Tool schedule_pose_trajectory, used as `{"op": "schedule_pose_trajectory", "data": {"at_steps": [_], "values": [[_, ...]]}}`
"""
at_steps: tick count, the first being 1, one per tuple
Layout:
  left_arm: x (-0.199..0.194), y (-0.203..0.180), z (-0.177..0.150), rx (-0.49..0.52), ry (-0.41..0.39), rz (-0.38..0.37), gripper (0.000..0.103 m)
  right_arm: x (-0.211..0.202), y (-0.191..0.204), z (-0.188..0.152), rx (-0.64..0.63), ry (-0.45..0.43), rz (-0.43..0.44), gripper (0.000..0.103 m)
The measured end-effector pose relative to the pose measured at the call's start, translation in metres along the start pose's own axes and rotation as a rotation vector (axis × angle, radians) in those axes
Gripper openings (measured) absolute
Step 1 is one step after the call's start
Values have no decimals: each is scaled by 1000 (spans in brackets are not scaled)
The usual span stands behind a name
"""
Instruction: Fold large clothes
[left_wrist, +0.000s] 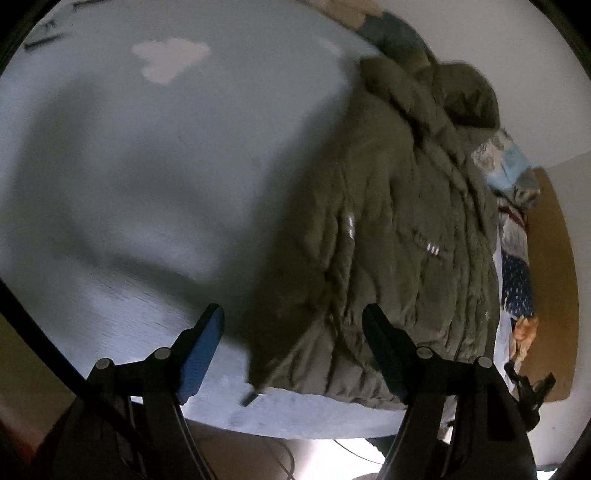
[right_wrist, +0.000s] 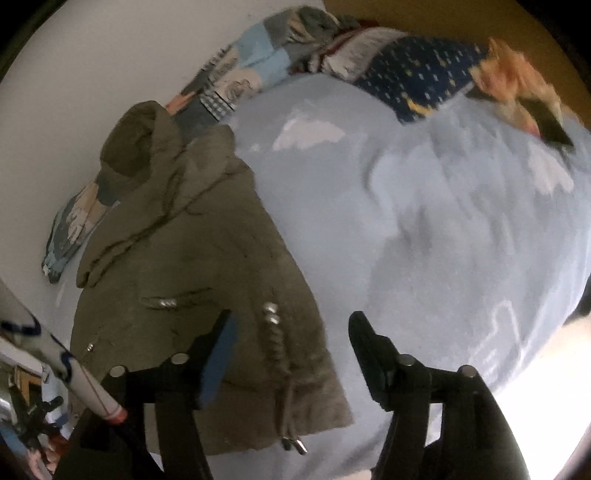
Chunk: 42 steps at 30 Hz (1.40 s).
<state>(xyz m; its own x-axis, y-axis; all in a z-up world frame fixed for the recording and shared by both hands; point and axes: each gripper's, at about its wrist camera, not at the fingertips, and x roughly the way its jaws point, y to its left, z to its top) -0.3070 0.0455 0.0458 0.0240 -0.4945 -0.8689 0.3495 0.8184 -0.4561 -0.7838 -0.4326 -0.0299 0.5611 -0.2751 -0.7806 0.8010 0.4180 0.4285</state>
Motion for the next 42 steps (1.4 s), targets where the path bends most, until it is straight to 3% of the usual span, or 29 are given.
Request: {"op": "schedule_pose_trajectory", "data": {"at_steps": [7, 13, 14, 16, 18, 22, 28, 32, 33, 35, 37, 42], "values": [[21, -29, -15, 128, -3, 57, 73, 15, -27, -5, 74, 71, -3, 68], [22, -44, -21, 221, -36, 99, 47, 35, -24, -13, 84, 143, 50, 67], [22, -46, -21, 231, -39, 102, 43, 37, -21, -14, 79, 157, 70, 63], [23, -54, -24, 268, -55, 130, 40, 42, -9, -18, 33, 182, 96, 38], [24, -59, -24, 293, -65, 154, 36, 40, 3, -21, -46, 166, 50, 24], [18, -63, -32, 316, -74, 170, 32, 30, 13, -26, -96, 141, 4, 18], [12, -54, -47, 294, -53, 155, 32, 11, 19, -41, -140, 108, -57, 16], [13, -53, -39, 299, -54, 165, 32, 9, 16, -38, -146, 112, -94, 17], [13, -52, -36, 289, -56, 171, 39, 10, 14, -36, -137, 117, -98, 18], [10, -51, -30, 263, -88, 204, 48, 12, 12, -34, -124, 125, -105, 26], [3, -51, -27, 252, -124, 216, 50, 10, 10, -32, -108, 116, -114, 35], [-17, -67, -20, 320, -285, 321, 52, -8, 16, -23, -108, -9, -157, 38]]}}
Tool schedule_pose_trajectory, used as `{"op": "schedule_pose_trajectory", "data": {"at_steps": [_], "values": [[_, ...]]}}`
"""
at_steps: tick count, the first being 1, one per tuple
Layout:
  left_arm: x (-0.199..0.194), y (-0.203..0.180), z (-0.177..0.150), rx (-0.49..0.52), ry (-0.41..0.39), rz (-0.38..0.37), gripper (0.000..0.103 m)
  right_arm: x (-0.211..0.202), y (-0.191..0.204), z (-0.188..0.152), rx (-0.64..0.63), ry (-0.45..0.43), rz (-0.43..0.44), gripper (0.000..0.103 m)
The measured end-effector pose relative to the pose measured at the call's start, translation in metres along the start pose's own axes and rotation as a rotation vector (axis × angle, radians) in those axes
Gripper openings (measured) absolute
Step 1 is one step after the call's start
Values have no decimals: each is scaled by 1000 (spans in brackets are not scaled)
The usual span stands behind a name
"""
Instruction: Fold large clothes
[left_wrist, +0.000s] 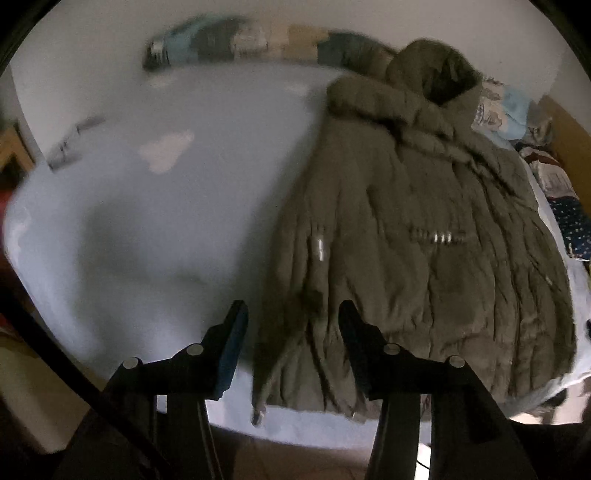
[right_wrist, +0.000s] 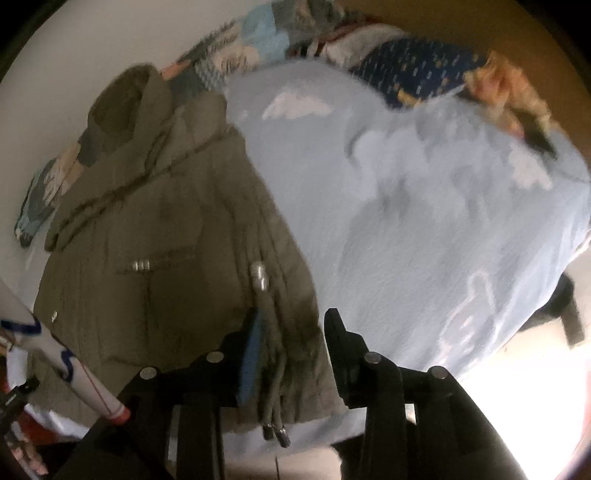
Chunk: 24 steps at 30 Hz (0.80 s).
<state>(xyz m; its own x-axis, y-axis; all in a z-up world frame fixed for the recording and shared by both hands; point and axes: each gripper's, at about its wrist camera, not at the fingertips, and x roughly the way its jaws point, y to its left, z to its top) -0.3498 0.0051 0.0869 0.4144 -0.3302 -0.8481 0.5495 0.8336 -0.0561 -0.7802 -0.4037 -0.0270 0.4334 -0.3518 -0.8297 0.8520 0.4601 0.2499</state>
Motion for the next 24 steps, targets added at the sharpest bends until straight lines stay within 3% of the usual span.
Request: {"op": "schedule_pose_trajectory", "data": {"at_steps": [3, 6, 11, 16, 18, 22, 24], "values": [[-5, -13, 5, 47, -56, 23, 60, -18, 12, 5, -34, -118, -34, 38], [2, -36, 3, 97, -47, 11, 60, -26, 35, 8, -102, -173, 13, 38], [20, -78, -5, 200, -11, 13, 61, -5, 94, -3, -234, -71, 105, 38], [33, -110, -23, 270, 25, 32, 66, 12, 144, -19, -339, -13, 107, 38], [41, -119, -30, 278, 48, 45, 75, 19, 156, -22, -362, 3, 104, 38], [54, -128, -36, 270, 72, 106, 82, 39, 173, -26, -367, 75, 78, 38], [58, -125, -35, 235, 87, 114, 90, 50, 174, -30, -353, 119, 57, 44]]}}
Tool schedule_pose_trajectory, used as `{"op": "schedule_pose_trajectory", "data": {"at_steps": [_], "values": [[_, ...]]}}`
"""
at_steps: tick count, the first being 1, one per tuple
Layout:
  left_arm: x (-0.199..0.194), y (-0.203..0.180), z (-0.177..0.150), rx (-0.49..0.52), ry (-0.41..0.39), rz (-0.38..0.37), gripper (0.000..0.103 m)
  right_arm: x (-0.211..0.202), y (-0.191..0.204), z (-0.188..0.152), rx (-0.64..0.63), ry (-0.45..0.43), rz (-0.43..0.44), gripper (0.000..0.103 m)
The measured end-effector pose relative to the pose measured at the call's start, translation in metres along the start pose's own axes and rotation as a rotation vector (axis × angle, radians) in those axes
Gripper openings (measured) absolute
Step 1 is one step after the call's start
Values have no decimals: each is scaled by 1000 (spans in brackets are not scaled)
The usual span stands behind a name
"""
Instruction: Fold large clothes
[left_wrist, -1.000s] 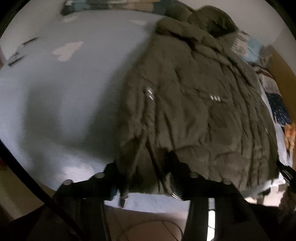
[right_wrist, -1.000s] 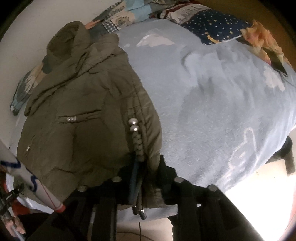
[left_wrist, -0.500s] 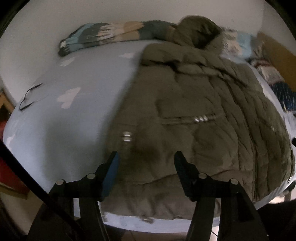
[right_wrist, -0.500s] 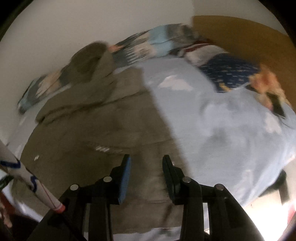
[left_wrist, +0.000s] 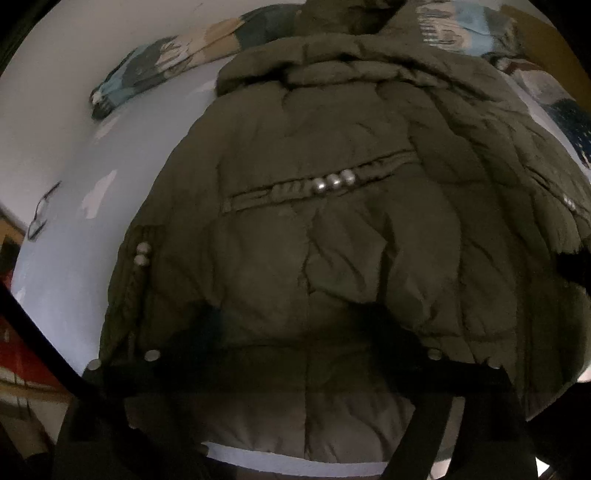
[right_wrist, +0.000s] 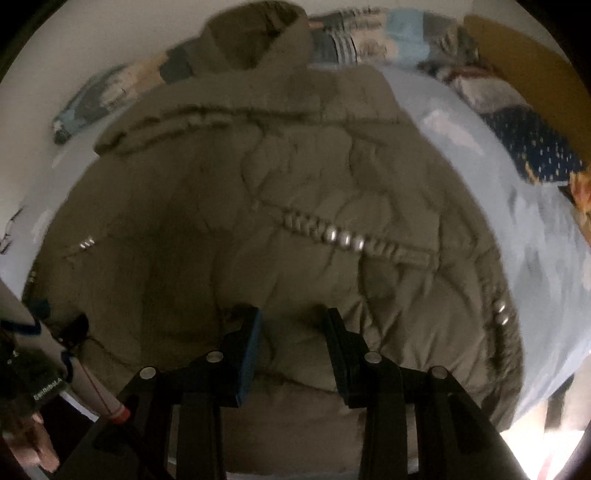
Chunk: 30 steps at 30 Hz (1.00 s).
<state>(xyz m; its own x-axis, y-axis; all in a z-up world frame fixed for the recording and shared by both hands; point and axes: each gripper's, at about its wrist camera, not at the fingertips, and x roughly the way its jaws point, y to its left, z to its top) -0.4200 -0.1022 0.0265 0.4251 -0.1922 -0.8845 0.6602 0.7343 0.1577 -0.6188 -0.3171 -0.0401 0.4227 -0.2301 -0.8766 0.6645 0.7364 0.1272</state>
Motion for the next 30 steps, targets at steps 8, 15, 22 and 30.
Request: {"op": "schedule_pose_trajectory", "data": {"at_steps": [8, 15, 22, 30], "values": [[4, 6, -1, -51, 25, -7, 95, 15, -12, -8, 59, 87, 25, 85], [2, 6, -4, -48, 28, -16, 96, 19, -9, -9, 86, 160, 65, 102], [6, 9, -1, -46, 27, -21, 96, 24, -15, -3, 95, 181, 108, 102], [6, 9, -1, -49, 25, -18, 97, 24, -31, -6, 145, 169, 163, 102]]}}
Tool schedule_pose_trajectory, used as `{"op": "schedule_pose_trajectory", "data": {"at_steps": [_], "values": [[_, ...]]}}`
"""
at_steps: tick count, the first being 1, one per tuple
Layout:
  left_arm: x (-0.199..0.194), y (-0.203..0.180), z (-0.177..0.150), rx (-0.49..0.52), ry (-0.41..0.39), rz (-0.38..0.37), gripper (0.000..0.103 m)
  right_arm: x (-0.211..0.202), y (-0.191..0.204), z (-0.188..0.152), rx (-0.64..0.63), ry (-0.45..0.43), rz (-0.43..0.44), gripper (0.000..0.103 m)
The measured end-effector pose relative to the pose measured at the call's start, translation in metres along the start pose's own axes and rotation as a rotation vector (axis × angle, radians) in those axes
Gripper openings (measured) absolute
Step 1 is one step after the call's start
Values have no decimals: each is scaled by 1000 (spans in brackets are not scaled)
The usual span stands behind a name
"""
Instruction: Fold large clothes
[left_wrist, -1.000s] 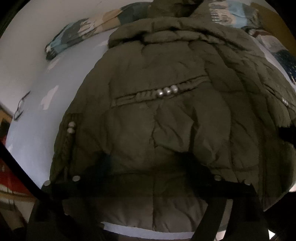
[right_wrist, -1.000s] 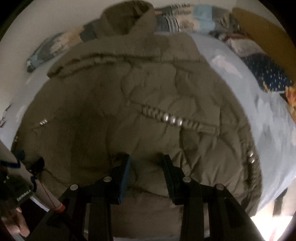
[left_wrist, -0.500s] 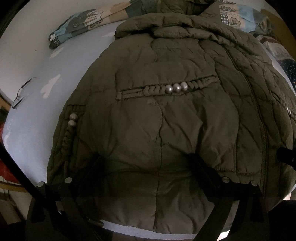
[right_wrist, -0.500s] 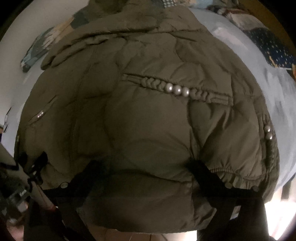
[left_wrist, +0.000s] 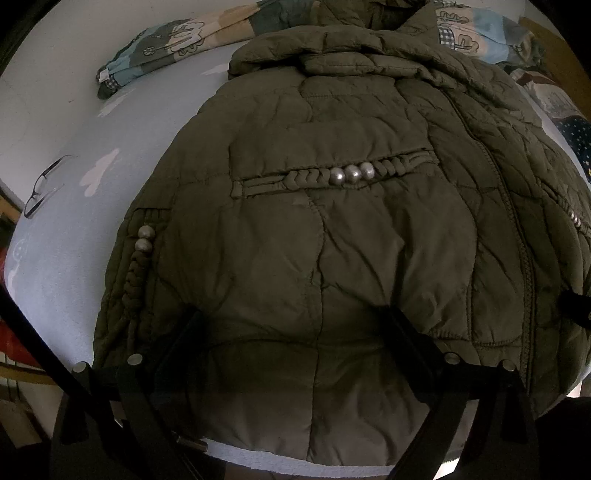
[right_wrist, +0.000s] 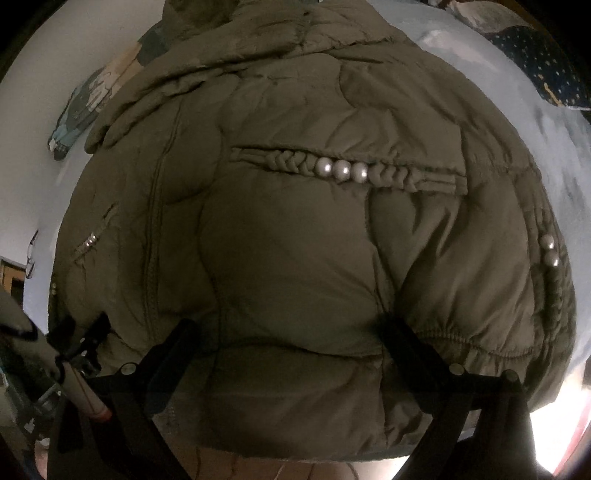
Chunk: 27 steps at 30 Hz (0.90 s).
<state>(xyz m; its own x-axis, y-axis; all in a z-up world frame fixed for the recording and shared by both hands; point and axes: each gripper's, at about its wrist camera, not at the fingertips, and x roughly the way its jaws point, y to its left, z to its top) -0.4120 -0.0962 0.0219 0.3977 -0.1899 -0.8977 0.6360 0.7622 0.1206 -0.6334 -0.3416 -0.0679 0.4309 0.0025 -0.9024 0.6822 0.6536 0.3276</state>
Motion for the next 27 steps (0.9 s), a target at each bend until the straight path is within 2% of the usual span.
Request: {"op": "schedule_pose_trajectory", "data": {"at_steps": [4, 12, 15, 18, 20, 21, 24, 25, 27], "values": [[0, 1, -1, -5, -4, -3, 98, 3, 10, -2, -39, -6, -38, 102], [0, -1, 2, 8, 19, 19, 99, 0, 16, 1, -60, 18, -45, 102], [-9, -6, 4, 41, 3, 46, 99, -18, 17, 1, -69, -58, -48, 98], [-27, -9, 6, 49, -84, 30, 99, -44, 19, 3, -69, -176, -14, 98], [-40, -12, 8, 60, -153, 32, 99, -54, 18, 4, -60, -224, -9, 98], [-44, -12, 10, 61, -175, 24, 99, -56, 17, 4, -53, -238, -17, 94], [-47, -13, 14, 46, -180, -30, 99, -54, 13, 6, -27, -231, -27, 66], [-43, -12, 15, 42, -165, -42, 99, -52, 12, 6, -22, -222, -34, 62], [-36, -15, 16, 39, -125, -73, 99, -48, 13, 8, -14, -205, -36, 62]]}}
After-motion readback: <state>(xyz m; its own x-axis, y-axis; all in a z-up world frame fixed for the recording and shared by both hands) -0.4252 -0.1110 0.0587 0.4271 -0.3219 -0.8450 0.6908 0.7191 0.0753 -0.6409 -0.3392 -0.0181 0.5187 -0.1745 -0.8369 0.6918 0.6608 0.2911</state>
